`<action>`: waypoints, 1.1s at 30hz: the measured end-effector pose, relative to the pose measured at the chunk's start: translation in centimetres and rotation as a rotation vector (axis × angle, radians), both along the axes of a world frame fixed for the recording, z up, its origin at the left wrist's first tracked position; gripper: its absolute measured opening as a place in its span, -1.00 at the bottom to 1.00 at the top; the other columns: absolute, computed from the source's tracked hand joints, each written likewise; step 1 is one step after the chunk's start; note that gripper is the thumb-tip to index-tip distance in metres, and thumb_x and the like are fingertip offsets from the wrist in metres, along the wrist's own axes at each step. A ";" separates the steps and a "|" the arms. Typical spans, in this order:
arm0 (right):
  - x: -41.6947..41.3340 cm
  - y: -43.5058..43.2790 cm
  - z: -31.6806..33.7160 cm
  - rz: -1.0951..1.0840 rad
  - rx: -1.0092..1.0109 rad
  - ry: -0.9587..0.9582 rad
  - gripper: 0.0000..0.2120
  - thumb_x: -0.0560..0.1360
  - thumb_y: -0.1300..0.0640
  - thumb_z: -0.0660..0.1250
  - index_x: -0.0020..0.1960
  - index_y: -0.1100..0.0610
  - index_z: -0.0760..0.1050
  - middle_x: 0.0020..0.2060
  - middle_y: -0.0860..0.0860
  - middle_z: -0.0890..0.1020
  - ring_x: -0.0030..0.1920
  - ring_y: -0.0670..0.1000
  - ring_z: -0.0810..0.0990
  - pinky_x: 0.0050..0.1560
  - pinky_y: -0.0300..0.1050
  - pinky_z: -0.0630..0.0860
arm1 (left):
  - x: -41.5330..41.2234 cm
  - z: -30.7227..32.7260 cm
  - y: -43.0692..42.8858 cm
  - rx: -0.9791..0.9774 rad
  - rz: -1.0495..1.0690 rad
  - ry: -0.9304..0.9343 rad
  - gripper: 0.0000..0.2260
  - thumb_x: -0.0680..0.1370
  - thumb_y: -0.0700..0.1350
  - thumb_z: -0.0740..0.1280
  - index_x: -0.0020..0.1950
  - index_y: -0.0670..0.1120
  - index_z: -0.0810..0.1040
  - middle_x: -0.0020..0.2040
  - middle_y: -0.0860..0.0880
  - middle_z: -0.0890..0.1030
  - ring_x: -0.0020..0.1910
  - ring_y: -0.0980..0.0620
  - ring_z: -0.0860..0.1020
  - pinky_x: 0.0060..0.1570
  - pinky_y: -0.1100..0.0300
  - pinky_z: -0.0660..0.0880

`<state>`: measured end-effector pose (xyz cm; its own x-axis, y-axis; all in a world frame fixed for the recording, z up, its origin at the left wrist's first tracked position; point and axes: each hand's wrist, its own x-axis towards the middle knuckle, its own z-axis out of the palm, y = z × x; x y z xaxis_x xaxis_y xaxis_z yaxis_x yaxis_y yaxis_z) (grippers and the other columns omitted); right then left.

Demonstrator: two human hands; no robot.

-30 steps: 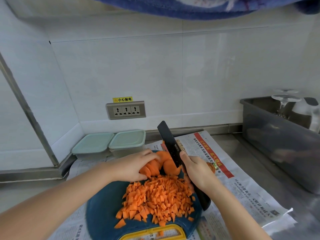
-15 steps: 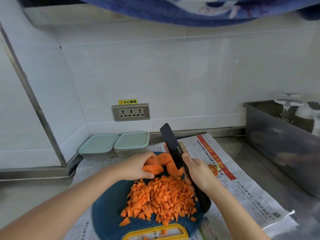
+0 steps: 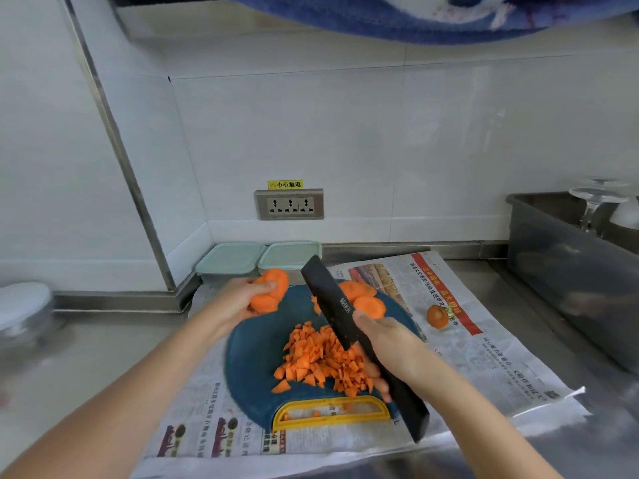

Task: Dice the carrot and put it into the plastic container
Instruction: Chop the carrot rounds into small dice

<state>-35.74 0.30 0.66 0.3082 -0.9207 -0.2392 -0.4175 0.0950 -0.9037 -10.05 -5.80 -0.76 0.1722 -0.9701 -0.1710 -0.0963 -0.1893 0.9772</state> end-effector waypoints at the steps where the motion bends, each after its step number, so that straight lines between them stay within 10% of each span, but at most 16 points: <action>1: 0.4 1.0 0.0 0.050 0.046 -0.001 -0.46 0.63 -0.16 0.01 -0.36 0.17 0.36 -0.56 0.04 0.42 -0.62 -0.01 0.36 -0.49 -0.16 0.38 | 0.8 0.4 0.8 0.010 0.058 0.060 -0.71 0.55 -0.20 0.32 0.26 -0.23 0.46 -0.02 -0.14 0.61 -0.05 -0.05 0.58 0.06 0.04 0.49; 9: 3.4 5.5 -2.1 0.288 0.183 0.018 -0.49 0.62 -0.18 0.04 -0.31 0.17 0.35 -0.56 0.03 0.38 -0.62 0.01 0.33 -0.59 -0.22 0.36 | 3.6 1.3 5.2 0.032 0.211 0.130 -0.71 0.55 -0.18 0.34 0.26 -0.14 0.43 0.02 -0.15 0.54 -0.14 0.00 0.52 -0.19 0.19 0.43; 21: 3.8 4.8 -1.5 0.033 -0.053 0.320 -0.63 0.66 0.02 -0.08 -0.28 0.04 0.27 -0.39 0.07 0.44 -0.48 0.03 0.43 -0.38 -0.01 0.50 | 1.5 -1.1 8.3 0.257 -0.058 -0.055 -0.67 0.52 -0.11 0.38 0.23 -0.23 0.48 0.03 -0.25 0.62 -0.11 -0.07 0.57 -0.26 0.19 0.44; 33: 6.1 5.8 -1.3 0.050 0.203 0.003 -0.52 0.64 -0.13 -0.03 -0.26 0.18 0.35 -0.54 0.04 0.40 -0.62 -0.01 0.34 -0.57 -0.24 0.36 | 1.9 -1.2 9.0 0.184 0.162 0.058 -0.70 0.56 -0.15 0.31 0.25 -0.22 0.42 0.01 -0.26 0.57 -0.15 -0.11 0.53 -0.28 0.15 0.40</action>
